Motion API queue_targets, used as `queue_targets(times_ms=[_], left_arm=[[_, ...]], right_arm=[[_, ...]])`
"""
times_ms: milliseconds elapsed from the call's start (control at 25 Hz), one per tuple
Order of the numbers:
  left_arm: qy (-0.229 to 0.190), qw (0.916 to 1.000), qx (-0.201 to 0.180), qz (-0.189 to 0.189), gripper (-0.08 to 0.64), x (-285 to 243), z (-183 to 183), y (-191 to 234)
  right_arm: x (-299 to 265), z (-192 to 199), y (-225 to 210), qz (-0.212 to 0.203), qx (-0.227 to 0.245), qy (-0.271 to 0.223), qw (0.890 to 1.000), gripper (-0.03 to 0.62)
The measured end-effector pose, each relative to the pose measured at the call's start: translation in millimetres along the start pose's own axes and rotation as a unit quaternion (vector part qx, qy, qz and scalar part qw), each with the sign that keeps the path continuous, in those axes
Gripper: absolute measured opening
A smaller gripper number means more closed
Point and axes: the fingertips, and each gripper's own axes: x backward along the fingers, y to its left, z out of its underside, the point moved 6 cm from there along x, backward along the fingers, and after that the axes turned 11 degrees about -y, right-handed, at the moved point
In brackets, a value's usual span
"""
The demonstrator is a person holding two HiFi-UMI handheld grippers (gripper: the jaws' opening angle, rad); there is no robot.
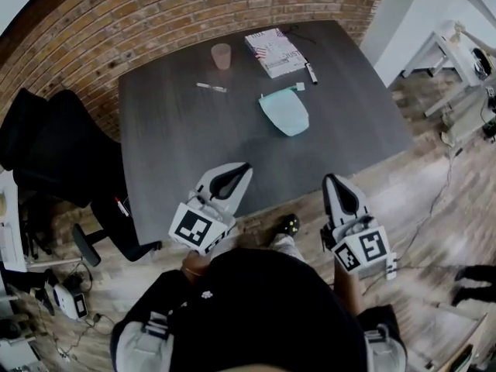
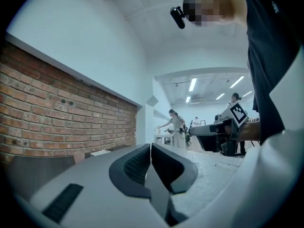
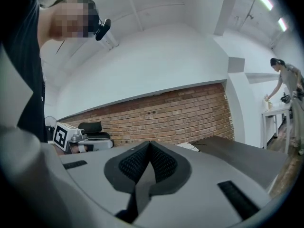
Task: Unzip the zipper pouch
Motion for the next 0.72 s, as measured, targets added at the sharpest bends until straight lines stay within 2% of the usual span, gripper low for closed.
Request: queue_targets(times_ms=[360, 720], left_arm=[[0.008, 0.9994, -0.009, -0.033, 0.008, -78.9, 4.0, -7.8], [0.02, 0.9948, -0.017, -0.099, 0.008, -119.0, 16.2, -10.4]], right_arm=[[-25.6, -9.9, -89.7, -0.032, -0.017, 0.009, 0.999, 0.002], [-58.7, -7.5, -147.6, -0.092, -0.031, 0.021, 0.995, 0.003]])
